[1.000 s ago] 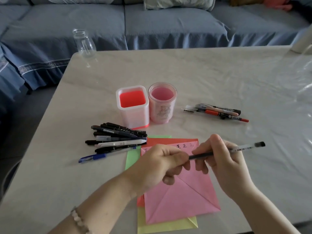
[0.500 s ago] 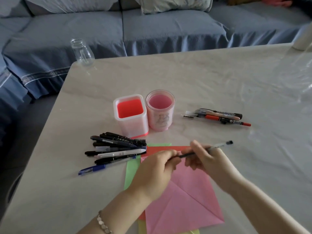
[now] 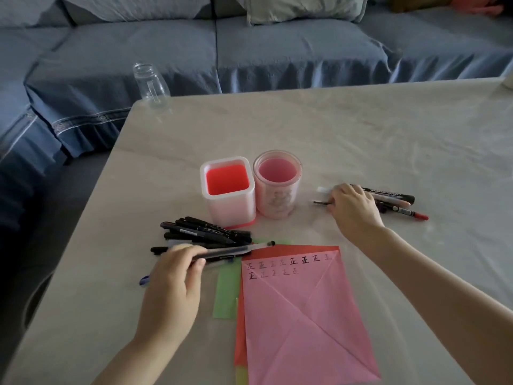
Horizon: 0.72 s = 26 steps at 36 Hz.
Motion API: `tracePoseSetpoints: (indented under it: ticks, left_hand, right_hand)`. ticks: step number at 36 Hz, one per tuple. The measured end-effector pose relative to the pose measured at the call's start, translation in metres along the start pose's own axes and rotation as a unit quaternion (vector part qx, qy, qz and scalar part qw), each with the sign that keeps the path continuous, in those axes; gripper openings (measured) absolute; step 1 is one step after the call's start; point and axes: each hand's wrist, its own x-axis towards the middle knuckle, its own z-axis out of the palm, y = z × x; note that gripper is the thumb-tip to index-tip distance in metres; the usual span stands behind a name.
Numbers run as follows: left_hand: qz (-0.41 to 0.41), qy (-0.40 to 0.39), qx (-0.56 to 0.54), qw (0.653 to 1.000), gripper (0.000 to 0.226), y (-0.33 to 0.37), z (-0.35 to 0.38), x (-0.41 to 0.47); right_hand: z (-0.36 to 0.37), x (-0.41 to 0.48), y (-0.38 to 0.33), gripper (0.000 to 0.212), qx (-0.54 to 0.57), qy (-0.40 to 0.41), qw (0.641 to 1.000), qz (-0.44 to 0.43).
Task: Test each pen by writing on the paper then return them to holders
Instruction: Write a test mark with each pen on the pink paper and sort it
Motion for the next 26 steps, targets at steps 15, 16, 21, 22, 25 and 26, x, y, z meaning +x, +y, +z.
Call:
tracePoseSetpoints:
  ticks: [15, 16, 21, 22, 25, 26]
  left_hand:
    - [-0.044, 0.006, 0.134, 0.990, 0.019, -0.034, 0.003, 0.050]
    - [-0.039, 0.009, 0.131, 0.991, 0.019, -0.031, 0.003, 0.049]
    - [0.074, -0.005, 0.032, 0.997, 0.038, 0.009, 0.001, 0.032]
    - [0.110, -0.027, 0.001, 0.994, 0.039, 0.020, 0.001, 0.027]
    - [0.181, -0.107, -0.036, 0.977, 0.040, 0.048, 0.005, 0.012]
    - [0.179, -0.130, -0.044, 0.974, 0.041, 0.054, 0.007, 0.008]
  right_hand:
    - [-0.022, -0.071, -0.033, 0.012, 0.133, 0.027, 0.986, -0.095]
    - [-0.025, -0.075, -0.036, 0.010, 0.145, 0.031, 0.983, -0.104]
    - [-0.043, -0.096, -0.054, 0.014, 0.199, 0.016, 0.970, -0.142]
    - [-0.046, -0.100, -0.058, 0.013, 0.207, 0.020, 0.965, -0.157]
    - [-0.054, -0.107, -0.070, 0.018, 0.218, 0.033, 0.944, -0.245]
    - [-0.055, -0.109, -0.072, 0.019, 0.218, 0.034, 0.936, -0.275]
